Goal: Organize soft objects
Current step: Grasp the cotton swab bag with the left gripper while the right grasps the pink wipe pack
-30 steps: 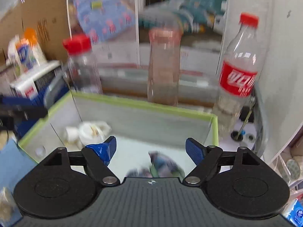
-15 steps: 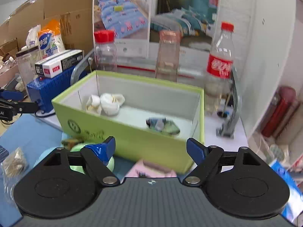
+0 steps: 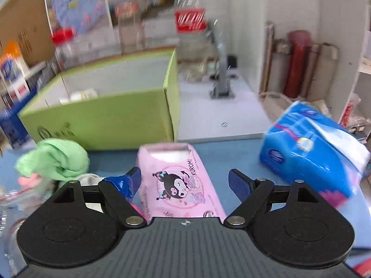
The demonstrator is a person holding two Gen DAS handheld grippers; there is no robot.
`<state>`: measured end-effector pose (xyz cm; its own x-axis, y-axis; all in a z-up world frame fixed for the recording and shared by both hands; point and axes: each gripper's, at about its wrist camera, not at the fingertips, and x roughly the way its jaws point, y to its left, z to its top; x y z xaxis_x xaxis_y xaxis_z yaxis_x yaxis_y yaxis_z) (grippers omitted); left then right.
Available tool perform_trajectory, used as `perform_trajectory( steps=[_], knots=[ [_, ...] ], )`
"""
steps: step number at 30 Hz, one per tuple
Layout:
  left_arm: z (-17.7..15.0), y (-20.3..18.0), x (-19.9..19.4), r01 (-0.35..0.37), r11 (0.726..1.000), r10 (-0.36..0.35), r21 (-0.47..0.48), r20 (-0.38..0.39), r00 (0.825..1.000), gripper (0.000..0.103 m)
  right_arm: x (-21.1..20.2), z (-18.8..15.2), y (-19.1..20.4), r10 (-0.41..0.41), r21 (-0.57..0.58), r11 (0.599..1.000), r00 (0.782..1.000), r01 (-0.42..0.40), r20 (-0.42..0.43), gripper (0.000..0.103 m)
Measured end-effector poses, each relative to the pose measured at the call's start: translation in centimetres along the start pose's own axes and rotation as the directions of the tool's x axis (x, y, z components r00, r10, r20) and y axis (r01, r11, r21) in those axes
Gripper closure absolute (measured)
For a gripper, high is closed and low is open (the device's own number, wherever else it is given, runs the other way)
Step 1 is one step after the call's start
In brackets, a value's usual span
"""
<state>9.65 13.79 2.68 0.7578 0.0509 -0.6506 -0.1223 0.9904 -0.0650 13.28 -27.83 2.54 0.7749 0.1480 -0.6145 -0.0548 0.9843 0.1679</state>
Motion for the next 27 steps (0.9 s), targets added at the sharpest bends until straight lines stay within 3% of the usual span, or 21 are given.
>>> perform_trajectory(
  steps=[3,5,8,11,15,19,27],
  knots=[
    [-1.4,-0.1,0.6,0.023,1.0,-0.023,0.0,-0.047,0.999,0.002,-4.0,-2.8,-0.6,0.047,0.088,0.995,0.993,-0.057,0.111,0.034],
    [-2.0,-0.7,1.2,0.055,0.998,-0.054,0.011,-0.078,0.995,0.002,-5.4,-4.5,-0.9,0.047,0.128,0.99,0.989,-0.065,0.138,0.034],
    [-2.8,-2.0,2.4,0.055,0.995,-0.047,0.082,-0.094,0.994,0.002,-6.3,-6.1,-1.5,0.036,0.162,0.985,0.992,-0.055,0.119,0.034],
    [-4.0,-2.8,4.1,-0.009,0.987,0.029,0.159,-0.121,0.992,0.001,-6.6,-6.6,-1.9,0.038,0.165,0.985,0.995,-0.054,0.095,0.034],
    [-4.6,-1.6,4.8,0.014,0.996,0.0,0.092,-0.145,0.989,0.001,-6.7,-6.5,-2.5,0.027,0.155,0.987,0.996,-0.039,0.079,0.034],
    [-5.1,-2.0,4.8,0.061,0.987,-0.037,0.149,-0.159,0.987,0.001,-5.6,-5.6,-1.8,0.034,0.093,0.995,0.998,-0.039,0.057,0.034],
    [-5.0,-2.1,5.2,0.066,0.988,-0.045,0.143,-0.146,0.988,0.001,-1.1,-2.6,1.2,-0.009,-0.16,0.987,1.0,0.007,-0.012,0.034]
  ],
)
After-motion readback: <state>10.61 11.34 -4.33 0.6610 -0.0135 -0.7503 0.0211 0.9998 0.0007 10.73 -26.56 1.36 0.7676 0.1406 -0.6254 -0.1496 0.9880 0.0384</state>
